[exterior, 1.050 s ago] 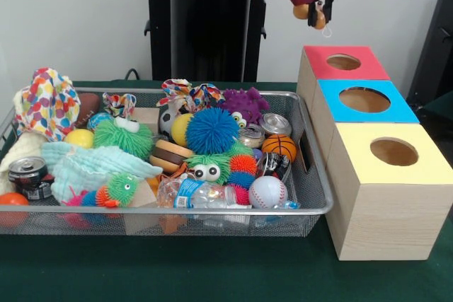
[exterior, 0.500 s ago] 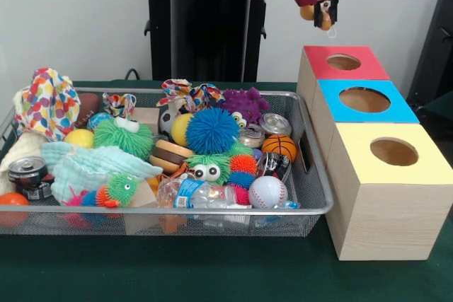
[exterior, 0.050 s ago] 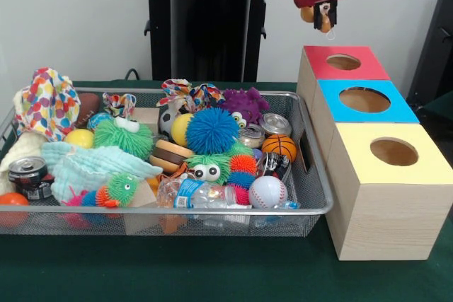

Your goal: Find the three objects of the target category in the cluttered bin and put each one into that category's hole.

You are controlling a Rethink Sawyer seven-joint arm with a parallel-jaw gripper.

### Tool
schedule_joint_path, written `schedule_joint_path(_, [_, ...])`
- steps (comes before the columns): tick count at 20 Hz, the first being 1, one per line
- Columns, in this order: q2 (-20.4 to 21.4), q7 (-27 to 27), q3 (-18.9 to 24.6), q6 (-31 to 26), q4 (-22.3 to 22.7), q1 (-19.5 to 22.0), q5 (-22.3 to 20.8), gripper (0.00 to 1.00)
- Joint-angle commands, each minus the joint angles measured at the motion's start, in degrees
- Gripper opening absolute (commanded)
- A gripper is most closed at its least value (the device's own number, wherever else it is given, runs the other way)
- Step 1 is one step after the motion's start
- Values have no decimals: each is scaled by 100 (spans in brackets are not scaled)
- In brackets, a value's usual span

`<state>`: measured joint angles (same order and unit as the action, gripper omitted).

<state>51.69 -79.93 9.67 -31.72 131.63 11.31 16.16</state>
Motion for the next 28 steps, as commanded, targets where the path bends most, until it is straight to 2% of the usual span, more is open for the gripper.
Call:
schedule_joint_path(1, [273,-1231,480,382,212,-51,643,0])
schedule_joint_path(7, [434,-1221,456,223,65,-215,833,0])
schedule_joint_path(15, [588,-1127,549,265,115,-322,1296,0])
schedule_joint_path(22, [549,-1121,455,177,-156,-446,1333,0])
schedule_joint_path(28, [579,-974,521,320,-88,-417,1453,0])
